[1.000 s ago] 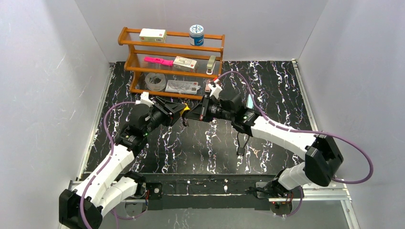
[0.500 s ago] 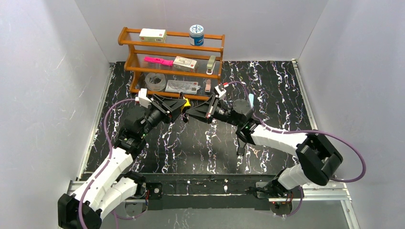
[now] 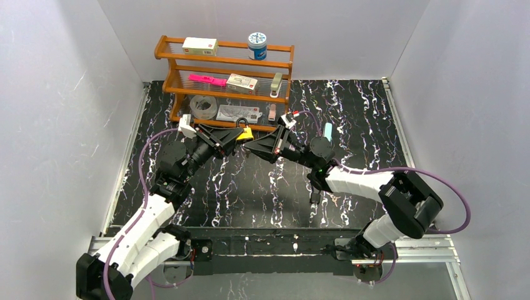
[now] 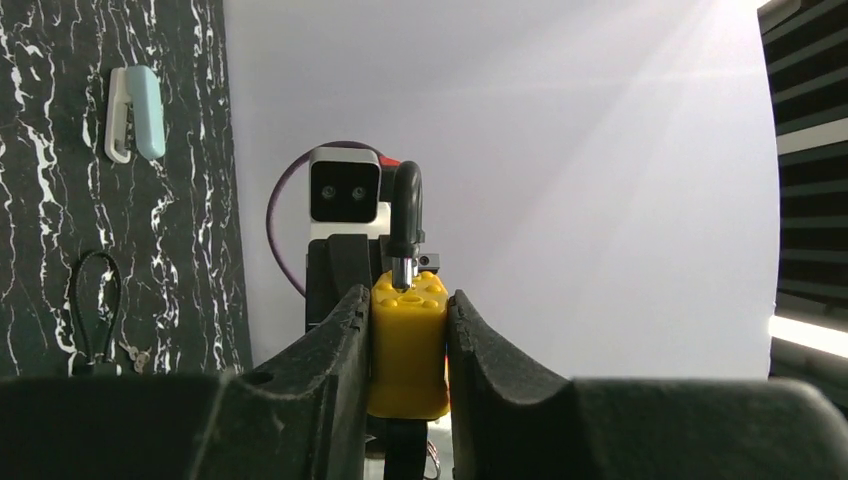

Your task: Unlock with the key

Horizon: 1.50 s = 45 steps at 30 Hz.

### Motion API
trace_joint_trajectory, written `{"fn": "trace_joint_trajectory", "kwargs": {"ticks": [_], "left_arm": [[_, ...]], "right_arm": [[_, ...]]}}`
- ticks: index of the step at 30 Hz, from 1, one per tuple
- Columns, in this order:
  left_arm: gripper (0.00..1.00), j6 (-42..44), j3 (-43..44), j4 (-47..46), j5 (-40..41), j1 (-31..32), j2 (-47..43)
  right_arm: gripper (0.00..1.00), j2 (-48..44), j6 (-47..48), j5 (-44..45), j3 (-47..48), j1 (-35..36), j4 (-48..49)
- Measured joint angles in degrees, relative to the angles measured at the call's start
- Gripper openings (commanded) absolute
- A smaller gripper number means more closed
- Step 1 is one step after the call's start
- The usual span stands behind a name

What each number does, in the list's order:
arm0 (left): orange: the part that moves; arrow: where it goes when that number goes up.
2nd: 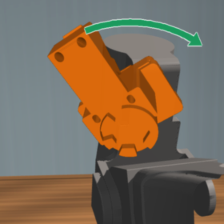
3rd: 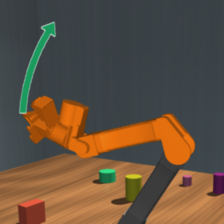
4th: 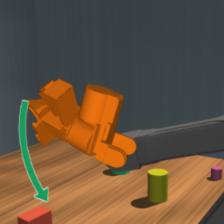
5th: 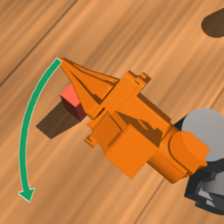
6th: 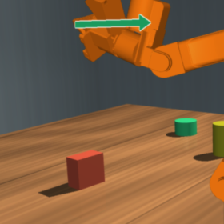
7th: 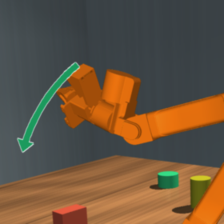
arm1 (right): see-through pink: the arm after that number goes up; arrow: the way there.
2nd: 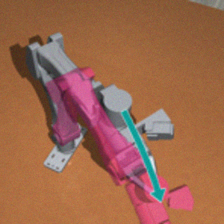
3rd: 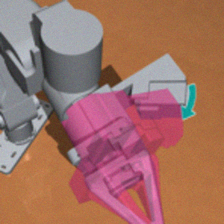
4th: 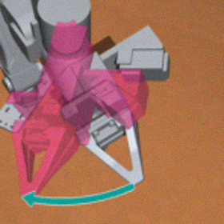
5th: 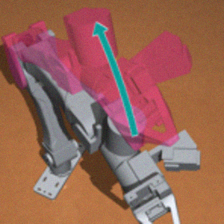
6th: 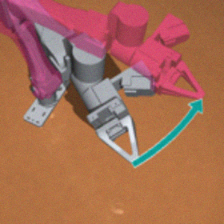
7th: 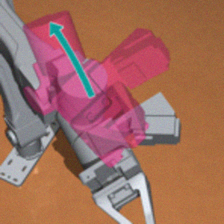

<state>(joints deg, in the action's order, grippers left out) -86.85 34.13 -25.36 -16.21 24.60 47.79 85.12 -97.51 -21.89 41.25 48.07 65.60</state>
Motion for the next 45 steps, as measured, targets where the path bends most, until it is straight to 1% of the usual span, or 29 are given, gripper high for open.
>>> {"fn": "trace_joint_trajectory", "kwargs": {"ticks": [3,5,8,11,15,21,23,28,30,32,37,45], "left_arm": [[0.11,0.3,0.0,0.3,-0.1,0.0,0.0],[0.16,1.5,0.2,2.3,0.4,0.0,-0.5],[0.21,3.0,0.3,5.1,0.7,0.0,-1.0],[0.24,3.7,0.6,5.6,0.1,0.2,-1.1],[0.30,5.2,1.4,5.7,-2.1,0.3,-0.4],[0.31,12.7,7.5,12.6,-6.2,-0.1,3.0],[0.29,14.2,8.2,13.3,-7.5,-0.1,3.1],[0.28,15.4,8.2,12.8,-10.7,-0.3,3.3],[0.26,15.8,8.2,12.4,-11.6,-0.5,3.6],[0.21,16.2,8.2,12.2,-12.1,-0.7,3.7],[0.00,17.0,8.2,11.5,-13.3,-0.7,3.8],[0.00,16.7,6.1,6.8,-13.2,-0.9,3.4]], "right_arm": [[0.01,0.0,0.7,-0.2,0.2,0.0,-0.5],[0.01,-0.3,2.5,-0.2,0.2,0.0,-2.4],[0.01,-1.9,6.5,-0.3,0.2,0.1,-6.7],[0.01,-4.2,11.0,-0.3,0.2,0.1,-10.5],[0.01,-5.3,14.8,-0.9,0.3,-0.1,-12.1],[0.01,-6.4,20.0,-2.8,0.9,-1.2,-15.3],[0.01,-7.6,22.0,-3.4,1.1,-1.3,-17.0],[0.01,-9.9,27.1,-4.9,2.1,-1.5,-22.4],[0.01,-10.3,29.4,-5.2,3.0,-1.6,-24.8],[0.01,-10.6,31.7,-5.4,3.6,-1.6,-26.7],[0.01,-11.4,35.9,-5.6,4.0,-1.6,-28.5],[0.01,-11.1,37.1,-5.1,4.3,-1.5,-27.1]]}}
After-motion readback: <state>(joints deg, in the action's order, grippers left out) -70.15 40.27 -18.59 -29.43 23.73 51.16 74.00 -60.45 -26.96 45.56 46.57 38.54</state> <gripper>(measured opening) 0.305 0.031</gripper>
